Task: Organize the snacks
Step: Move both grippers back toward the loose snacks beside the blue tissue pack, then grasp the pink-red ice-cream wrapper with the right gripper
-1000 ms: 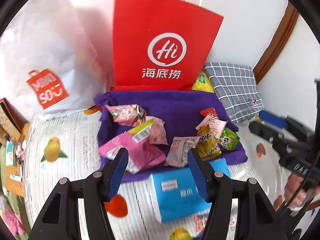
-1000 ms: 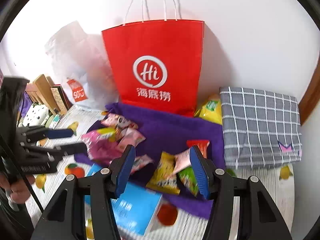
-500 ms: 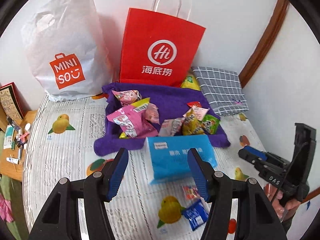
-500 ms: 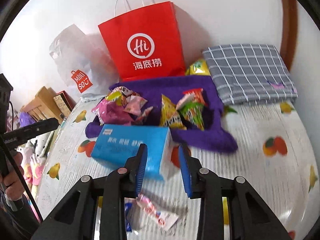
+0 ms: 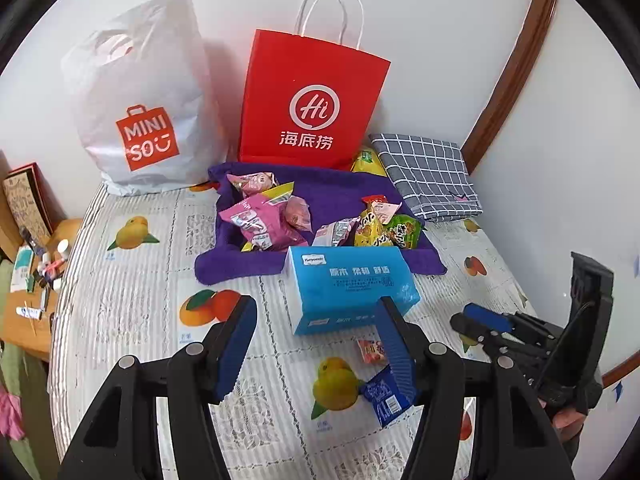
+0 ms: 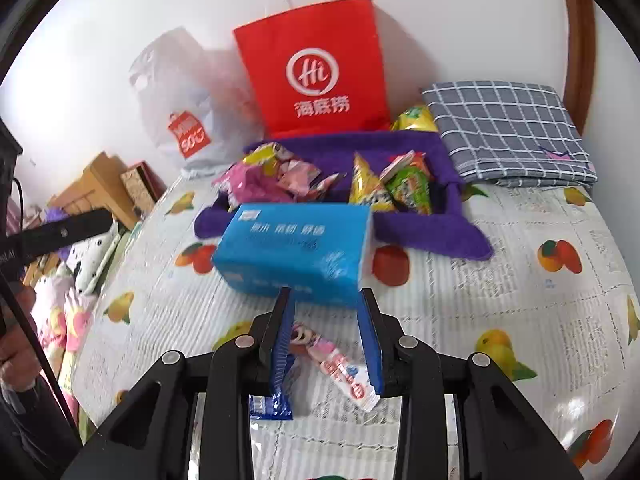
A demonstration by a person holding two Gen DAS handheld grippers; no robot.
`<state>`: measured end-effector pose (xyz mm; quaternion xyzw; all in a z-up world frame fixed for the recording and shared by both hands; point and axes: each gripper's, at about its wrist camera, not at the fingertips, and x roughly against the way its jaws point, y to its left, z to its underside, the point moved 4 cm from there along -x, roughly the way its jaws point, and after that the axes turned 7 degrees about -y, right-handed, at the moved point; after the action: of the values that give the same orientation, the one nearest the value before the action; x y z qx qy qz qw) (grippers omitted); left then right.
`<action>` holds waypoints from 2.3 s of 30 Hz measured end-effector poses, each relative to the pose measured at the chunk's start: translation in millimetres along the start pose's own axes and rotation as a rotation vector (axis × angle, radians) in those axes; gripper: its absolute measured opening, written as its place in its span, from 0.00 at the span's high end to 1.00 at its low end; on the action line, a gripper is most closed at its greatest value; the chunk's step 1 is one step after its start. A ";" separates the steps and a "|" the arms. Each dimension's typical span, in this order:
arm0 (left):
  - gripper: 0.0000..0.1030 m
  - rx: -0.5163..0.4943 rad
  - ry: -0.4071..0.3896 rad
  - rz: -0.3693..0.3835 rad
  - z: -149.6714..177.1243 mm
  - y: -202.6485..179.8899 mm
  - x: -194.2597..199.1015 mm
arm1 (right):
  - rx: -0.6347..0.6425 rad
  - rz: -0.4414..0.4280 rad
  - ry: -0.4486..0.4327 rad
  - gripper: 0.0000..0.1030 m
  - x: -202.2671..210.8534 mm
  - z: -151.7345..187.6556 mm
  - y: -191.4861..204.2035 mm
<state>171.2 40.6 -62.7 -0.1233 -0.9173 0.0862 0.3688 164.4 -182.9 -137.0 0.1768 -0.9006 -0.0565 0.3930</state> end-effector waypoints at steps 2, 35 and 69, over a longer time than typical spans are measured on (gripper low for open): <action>0.43 0.005 0.002 -0.004 4.2 3.7 1.5 | 0.012 0.003 0.007 0.67 -1.8 4.5 3.6; 0.43 0.032 0.067 0.002 31.8 36.8 -12.9 | 0.211 0.066 0.185 0.58 -73.8 54.1 17.3; 0.43 -0.018 0.118 0.023 42.4 14.0 -32.9 | 0.133 0.073 0.168 0.89 -33.2 51.8 -20.1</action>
<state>166.9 41.6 -118.0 -0.1422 -0.8931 0.0748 0.4201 153.1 -191.5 -200.1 0.1737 -0.8722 0.0328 0.4562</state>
